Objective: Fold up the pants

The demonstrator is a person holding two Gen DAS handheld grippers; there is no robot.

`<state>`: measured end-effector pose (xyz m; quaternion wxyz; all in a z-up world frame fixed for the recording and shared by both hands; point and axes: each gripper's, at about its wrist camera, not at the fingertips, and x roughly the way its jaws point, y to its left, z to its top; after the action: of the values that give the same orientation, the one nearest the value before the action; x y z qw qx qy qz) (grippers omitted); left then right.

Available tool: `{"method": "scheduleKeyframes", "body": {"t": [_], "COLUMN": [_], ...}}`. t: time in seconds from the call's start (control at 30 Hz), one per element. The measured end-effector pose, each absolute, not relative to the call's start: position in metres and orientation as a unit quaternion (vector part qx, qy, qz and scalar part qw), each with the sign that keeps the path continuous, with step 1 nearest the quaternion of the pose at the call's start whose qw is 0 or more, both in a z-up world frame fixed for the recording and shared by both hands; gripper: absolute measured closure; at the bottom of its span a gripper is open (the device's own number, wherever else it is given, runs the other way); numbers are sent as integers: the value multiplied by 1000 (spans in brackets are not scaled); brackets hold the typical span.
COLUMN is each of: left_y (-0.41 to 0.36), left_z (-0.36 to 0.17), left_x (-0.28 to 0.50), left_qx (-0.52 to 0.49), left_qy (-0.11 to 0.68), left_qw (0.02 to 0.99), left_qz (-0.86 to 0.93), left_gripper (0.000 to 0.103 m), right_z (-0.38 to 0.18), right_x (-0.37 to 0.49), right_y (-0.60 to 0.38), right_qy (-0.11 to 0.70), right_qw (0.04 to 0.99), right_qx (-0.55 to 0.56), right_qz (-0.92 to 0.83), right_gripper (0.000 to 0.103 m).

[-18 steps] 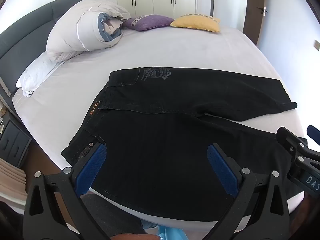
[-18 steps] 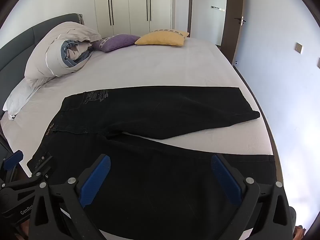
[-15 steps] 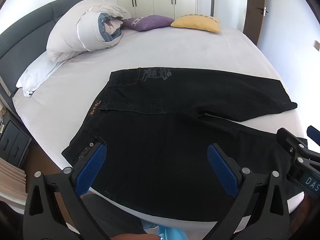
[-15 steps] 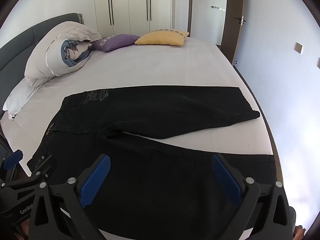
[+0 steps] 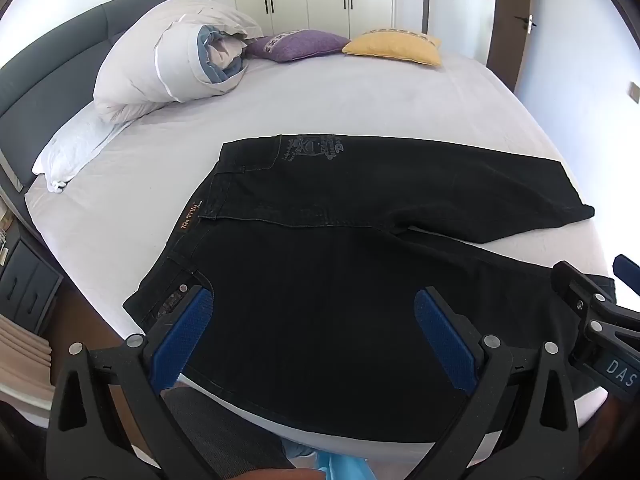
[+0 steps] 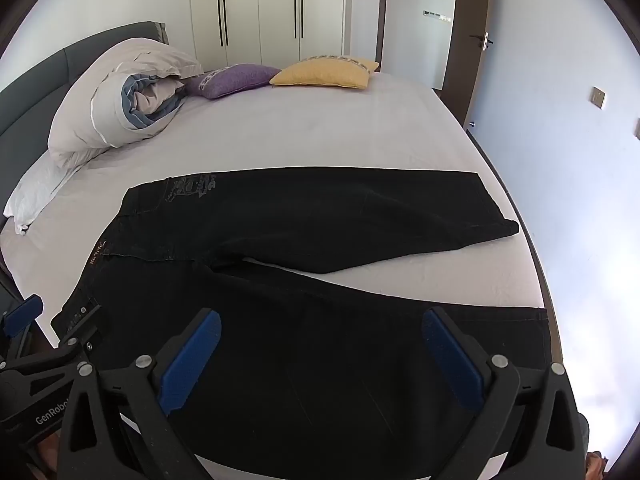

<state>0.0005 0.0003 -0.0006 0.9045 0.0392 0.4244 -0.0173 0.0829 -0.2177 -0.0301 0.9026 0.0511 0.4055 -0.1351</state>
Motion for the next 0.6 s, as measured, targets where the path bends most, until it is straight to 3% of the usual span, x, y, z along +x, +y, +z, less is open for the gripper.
{"method": "scheduleKeyframes", "body": {"t": [0.6], "left_y": [1], "left_z": [-1], "left_x": [-1], "left_qx": [38], "left_qy": [423], "left_qw": [905], "left_qz": [-17], "left_gripper": [0], "right_z": [-41], "right_x": [82], "right_y": [-214], "right_qy": [410], "right_qw": [901], "right_qx": [48], "right_qz": [-137], "right_gripper": [0]}}
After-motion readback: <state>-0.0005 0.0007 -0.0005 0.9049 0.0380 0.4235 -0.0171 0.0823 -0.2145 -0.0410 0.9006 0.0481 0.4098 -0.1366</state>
